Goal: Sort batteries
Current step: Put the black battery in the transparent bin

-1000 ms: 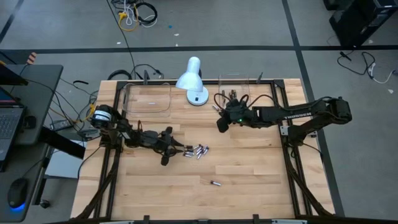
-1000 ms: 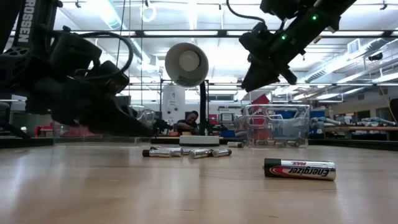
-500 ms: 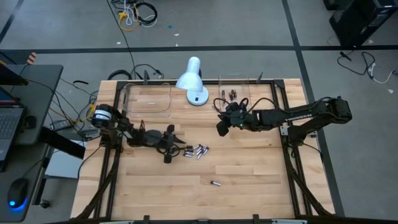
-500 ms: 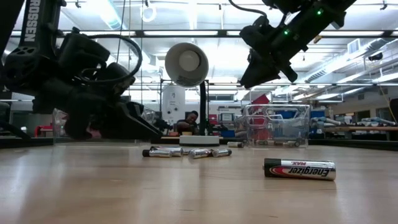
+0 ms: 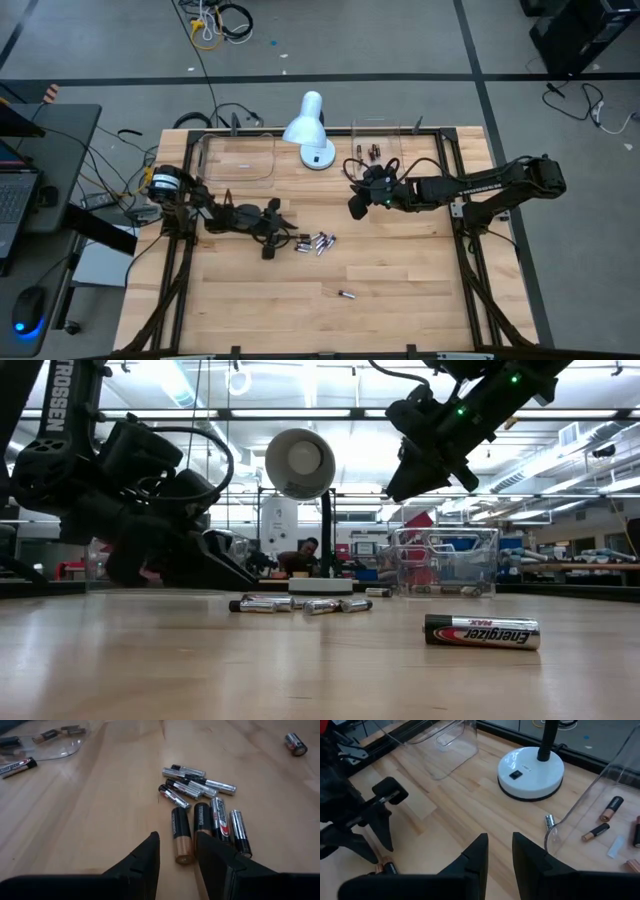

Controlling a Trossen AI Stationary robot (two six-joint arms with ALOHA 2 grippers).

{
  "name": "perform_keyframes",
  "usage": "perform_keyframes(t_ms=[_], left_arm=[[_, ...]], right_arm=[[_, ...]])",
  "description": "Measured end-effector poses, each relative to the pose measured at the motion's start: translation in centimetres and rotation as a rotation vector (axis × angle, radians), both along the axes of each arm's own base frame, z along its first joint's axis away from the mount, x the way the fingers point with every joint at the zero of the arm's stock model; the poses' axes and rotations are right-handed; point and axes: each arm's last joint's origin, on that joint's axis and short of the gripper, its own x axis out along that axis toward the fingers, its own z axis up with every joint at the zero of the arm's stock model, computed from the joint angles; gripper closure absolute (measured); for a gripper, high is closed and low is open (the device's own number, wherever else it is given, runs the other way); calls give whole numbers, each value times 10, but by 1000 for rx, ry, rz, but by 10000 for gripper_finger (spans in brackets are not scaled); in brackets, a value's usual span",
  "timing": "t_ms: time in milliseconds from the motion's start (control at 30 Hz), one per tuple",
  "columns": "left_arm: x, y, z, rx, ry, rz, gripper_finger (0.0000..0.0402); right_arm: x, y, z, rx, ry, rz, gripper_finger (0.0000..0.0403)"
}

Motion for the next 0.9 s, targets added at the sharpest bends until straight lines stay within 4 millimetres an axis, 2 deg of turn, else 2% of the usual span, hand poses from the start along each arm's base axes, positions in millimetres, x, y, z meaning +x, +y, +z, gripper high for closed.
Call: perform_keyframes(t_ms=[900], left_arm=[[0, 1, -3, 12, 37, 23, 275]], right_arm=[[0, 0, 0, 10, -7, -9, 329]])
